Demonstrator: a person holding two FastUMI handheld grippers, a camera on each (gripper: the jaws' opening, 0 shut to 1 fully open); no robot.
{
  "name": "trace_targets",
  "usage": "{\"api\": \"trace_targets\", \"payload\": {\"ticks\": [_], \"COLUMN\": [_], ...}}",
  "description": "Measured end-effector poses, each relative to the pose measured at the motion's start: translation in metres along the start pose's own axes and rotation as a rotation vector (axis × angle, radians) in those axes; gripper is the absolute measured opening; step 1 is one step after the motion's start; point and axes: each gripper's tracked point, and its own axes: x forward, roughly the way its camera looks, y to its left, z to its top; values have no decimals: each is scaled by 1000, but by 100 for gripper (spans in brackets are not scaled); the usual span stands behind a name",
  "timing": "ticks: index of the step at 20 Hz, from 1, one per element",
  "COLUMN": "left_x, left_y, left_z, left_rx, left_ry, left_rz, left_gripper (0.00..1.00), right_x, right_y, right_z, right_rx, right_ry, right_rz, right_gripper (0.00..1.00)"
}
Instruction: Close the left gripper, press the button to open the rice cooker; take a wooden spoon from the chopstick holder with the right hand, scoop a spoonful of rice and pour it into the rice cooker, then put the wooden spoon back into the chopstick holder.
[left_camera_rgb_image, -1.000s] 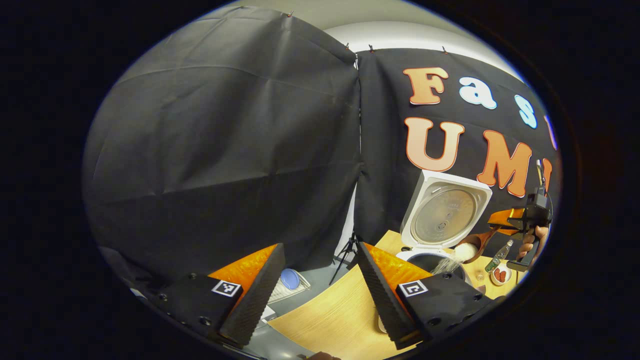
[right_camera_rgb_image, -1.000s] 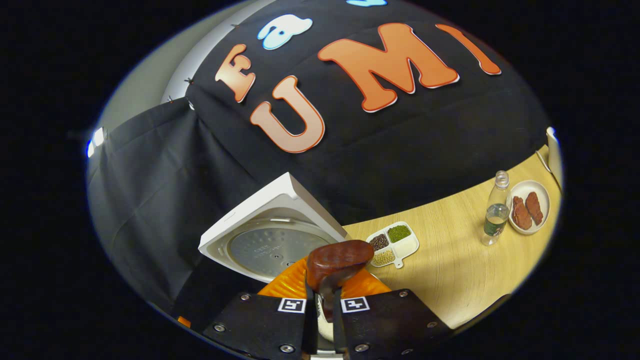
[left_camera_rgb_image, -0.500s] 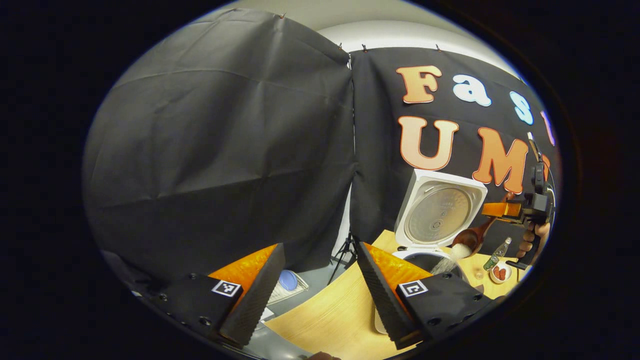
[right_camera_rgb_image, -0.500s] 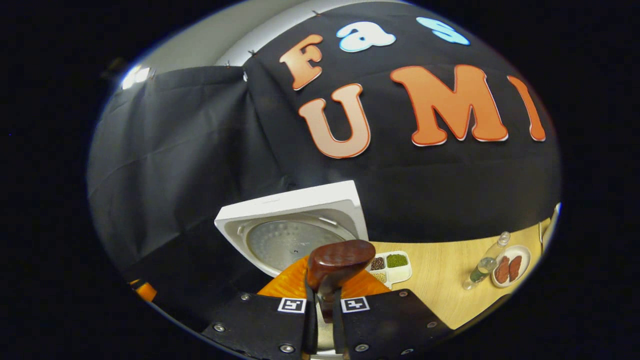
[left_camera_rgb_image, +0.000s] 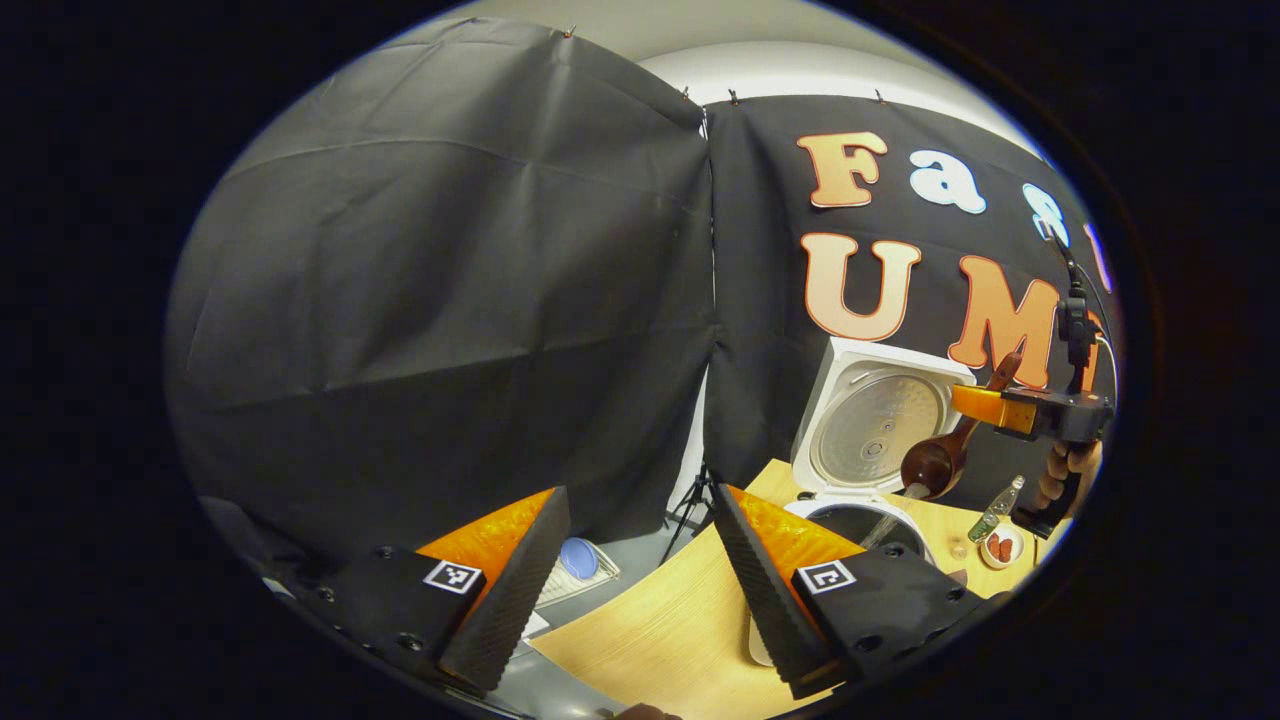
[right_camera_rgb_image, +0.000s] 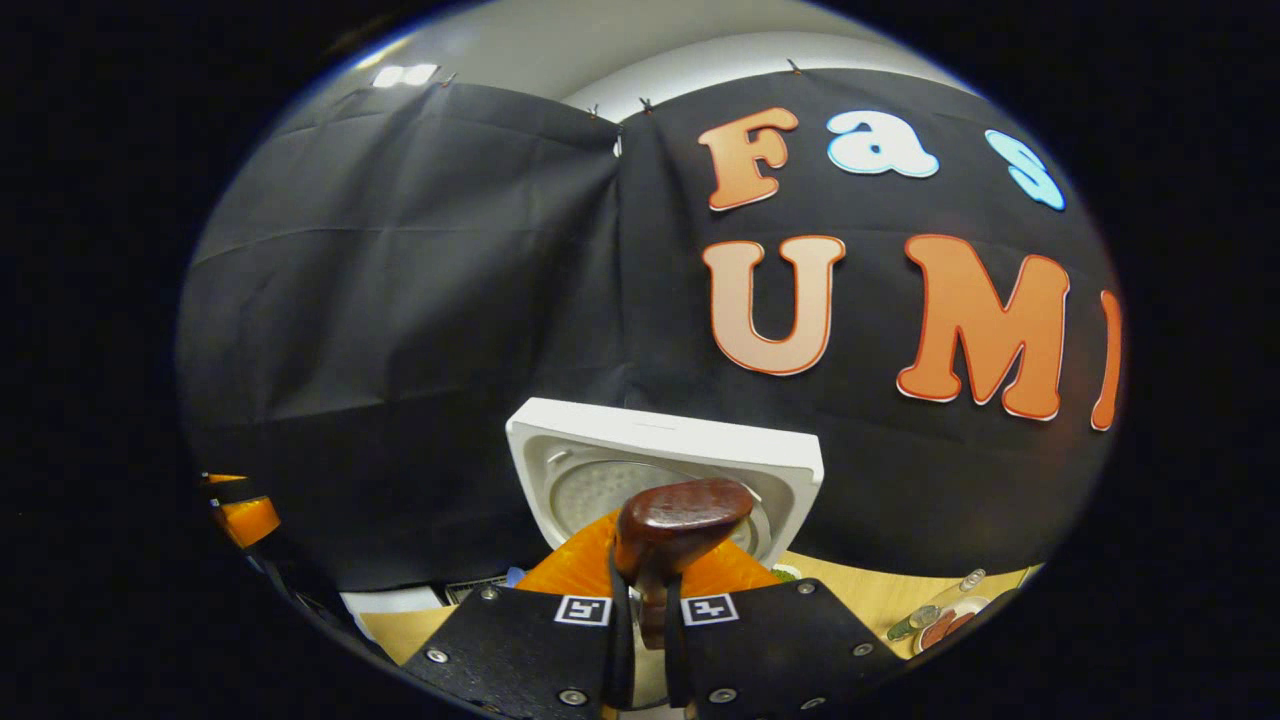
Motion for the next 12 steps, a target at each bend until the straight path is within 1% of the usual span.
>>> {"api": "trace_targets", "payload": {"ticks": [3,5,8,12], "left_x": [-4,-3,-6,-14], "left_y": [-4,-11,-23,-47], "left_z": [0,0,4,4], "left_rx": [-1,5,14,20], "left_ry": [-4,-5,-11,-14], "left_rz": [-4,-11,-25,-56], "left_gripper": [99,99,99,99], "right_x": [-7,-15,-22,-37], "right_y": [4,3,-12,-46], "right_z": [7,14,17,11], "right_rx": [-65,-50,64,307], "right_ry": [-20,-25,-33,-41], "right_rz": [3,11,5,-15], "right_gripper": [11,11,11,11]}}
